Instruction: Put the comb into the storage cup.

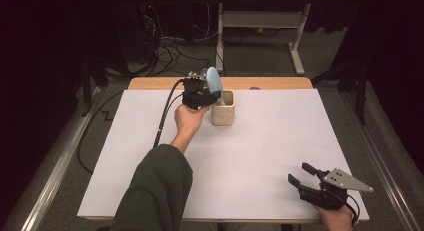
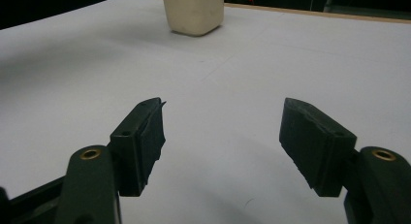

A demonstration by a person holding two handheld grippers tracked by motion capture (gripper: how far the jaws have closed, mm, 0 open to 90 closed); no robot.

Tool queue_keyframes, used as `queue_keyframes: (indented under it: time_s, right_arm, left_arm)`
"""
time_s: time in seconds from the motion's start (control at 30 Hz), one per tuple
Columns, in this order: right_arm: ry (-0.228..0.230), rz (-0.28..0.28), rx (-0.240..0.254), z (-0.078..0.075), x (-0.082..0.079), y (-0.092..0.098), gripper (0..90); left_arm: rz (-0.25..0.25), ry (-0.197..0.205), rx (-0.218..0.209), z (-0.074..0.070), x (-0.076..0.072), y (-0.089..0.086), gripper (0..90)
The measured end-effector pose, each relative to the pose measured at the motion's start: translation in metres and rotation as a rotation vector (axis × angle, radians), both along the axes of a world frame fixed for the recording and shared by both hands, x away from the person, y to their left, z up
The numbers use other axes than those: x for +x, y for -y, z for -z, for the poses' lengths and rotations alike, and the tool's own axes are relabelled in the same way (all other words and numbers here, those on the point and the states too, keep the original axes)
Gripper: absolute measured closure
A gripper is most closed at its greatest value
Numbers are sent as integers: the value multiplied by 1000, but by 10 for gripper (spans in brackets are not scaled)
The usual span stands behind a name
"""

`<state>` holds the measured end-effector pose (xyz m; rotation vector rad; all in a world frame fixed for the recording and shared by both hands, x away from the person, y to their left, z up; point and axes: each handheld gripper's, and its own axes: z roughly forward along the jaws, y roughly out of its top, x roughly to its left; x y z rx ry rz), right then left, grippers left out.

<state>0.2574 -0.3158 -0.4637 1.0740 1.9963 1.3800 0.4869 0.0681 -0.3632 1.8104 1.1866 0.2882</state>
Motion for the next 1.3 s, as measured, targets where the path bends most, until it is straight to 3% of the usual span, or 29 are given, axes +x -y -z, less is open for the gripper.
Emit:
queue_keyframes:
  time_s: [0.43, 0.97, 1.3]
  right_arm:
    - [3, 13, 17, 1, 1, 4, 334]
    - [4, 7, 4, 1, 3, 2, 339]
    - [7, 7, 6, 1, 3, 2, 341]
  left_arm:
    - [1, -4, 18, -1, -1, -2, 516]
    - [-3, -6, 47, -2, -1, -7, 457]
    - [8, 41, 105, -4, -5, -8, 355]
